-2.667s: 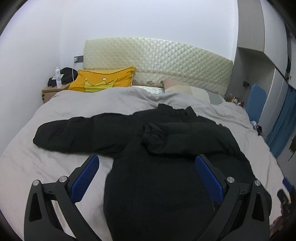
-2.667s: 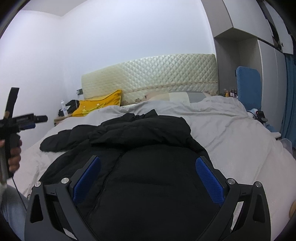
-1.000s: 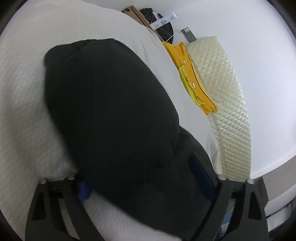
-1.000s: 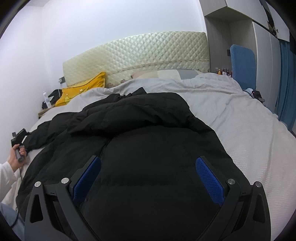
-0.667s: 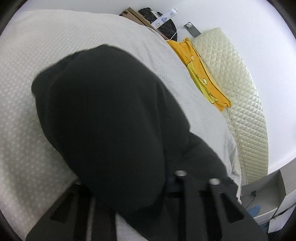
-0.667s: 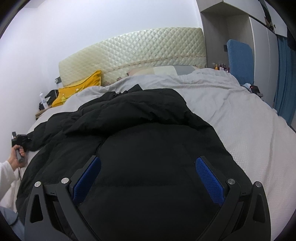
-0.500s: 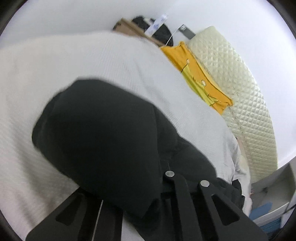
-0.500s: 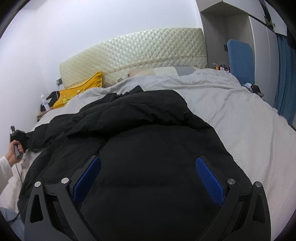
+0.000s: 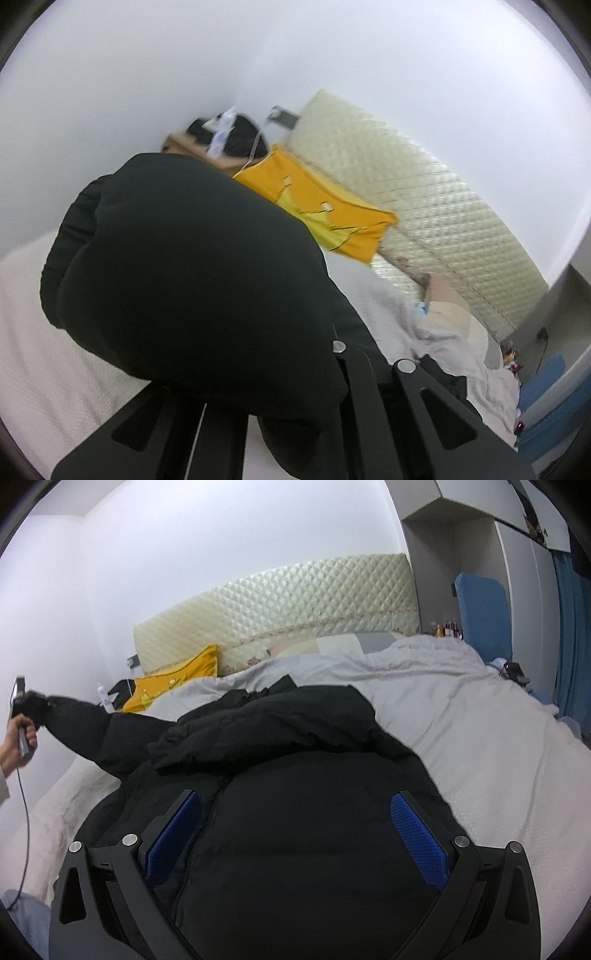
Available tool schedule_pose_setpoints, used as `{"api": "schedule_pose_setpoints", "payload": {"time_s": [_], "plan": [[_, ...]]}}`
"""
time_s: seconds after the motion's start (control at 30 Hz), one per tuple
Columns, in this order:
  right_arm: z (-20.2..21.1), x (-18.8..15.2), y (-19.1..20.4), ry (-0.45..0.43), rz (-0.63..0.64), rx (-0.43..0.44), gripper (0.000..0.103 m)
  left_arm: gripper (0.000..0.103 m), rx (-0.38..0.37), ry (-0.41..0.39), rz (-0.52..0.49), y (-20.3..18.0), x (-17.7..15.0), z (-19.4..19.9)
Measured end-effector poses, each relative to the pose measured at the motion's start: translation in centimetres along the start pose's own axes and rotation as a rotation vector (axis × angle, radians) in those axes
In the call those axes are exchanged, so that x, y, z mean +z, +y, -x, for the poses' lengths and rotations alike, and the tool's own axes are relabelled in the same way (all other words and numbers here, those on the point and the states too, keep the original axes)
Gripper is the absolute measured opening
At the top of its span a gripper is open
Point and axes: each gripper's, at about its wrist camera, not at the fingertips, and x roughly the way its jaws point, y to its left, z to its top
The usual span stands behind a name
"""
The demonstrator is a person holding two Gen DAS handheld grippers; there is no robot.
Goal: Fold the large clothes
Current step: 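Lift the held sleeve with the left gripper toward the jacket body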
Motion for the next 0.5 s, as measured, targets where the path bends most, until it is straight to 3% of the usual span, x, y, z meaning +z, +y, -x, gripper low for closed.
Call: {"api": "schedule_pose_setpoints", "payload": {"time_s": [0.17,0.5], "plan": [[1.4,0.3,-0.8,-0.044,0.008,0.005,0.103,0.005,-0.024,-0.029,-0.124,-7.4,0.3,1.8],[2.7,1.2,-3.7,-0.087,-0.041,0.029,0.103,0.005,-0.091,-0.037,-0.341,-21.0,-2.3,3.3]]}}
